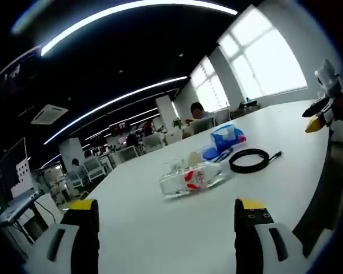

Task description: Arrange the tabletop items into an orderly group along one side of the table until the central work area is clear of visible clutter.

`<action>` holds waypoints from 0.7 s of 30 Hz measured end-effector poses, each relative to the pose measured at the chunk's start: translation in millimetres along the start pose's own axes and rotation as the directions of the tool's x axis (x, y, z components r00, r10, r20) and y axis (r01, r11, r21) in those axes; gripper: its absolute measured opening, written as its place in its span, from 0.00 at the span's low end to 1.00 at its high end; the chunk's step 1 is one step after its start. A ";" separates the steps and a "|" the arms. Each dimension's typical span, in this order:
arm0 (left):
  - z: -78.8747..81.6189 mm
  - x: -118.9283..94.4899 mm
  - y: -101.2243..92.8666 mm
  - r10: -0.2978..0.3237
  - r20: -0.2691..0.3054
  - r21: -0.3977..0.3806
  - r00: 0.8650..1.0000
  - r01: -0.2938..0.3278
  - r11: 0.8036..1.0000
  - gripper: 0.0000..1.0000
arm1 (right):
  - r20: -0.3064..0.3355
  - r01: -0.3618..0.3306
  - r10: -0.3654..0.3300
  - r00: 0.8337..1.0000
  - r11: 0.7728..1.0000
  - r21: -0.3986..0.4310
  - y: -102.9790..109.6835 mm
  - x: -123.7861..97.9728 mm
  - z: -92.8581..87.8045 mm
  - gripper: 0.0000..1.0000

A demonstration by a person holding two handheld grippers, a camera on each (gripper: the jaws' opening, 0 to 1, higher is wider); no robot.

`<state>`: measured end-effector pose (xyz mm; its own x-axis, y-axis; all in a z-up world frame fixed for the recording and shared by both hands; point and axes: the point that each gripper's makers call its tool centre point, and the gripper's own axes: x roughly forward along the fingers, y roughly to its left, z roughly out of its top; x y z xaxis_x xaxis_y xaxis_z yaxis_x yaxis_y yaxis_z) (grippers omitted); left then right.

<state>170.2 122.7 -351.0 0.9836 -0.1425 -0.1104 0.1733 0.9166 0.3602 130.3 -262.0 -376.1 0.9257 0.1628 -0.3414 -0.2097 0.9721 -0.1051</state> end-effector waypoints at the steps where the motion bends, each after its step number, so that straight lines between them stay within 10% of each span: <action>1: 1.0 0.7 -0.8 -0.004 0.005 0.000 1.000 0.004 1.000 0.98 | 0.001 0.000 0.000 1.000 1.000 0.000 -0.2 0.0 0.0 0.75; 21: 17.6 13.6 -9.4 -0.021 0.047 0.234 0.999 0.010 0.972 0.85 | -0.001 -0.027 0.027 1.000 1.000 -0.006 5.9 0.9 -0.8 0.72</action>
<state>182.9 105.6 -339.6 0.9810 -0.1792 -0.0744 0.1896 0.8025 0.5657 129.7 -256.3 -377.7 0.9193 0.1892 -0.3452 -0.2368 0.9663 -0.1012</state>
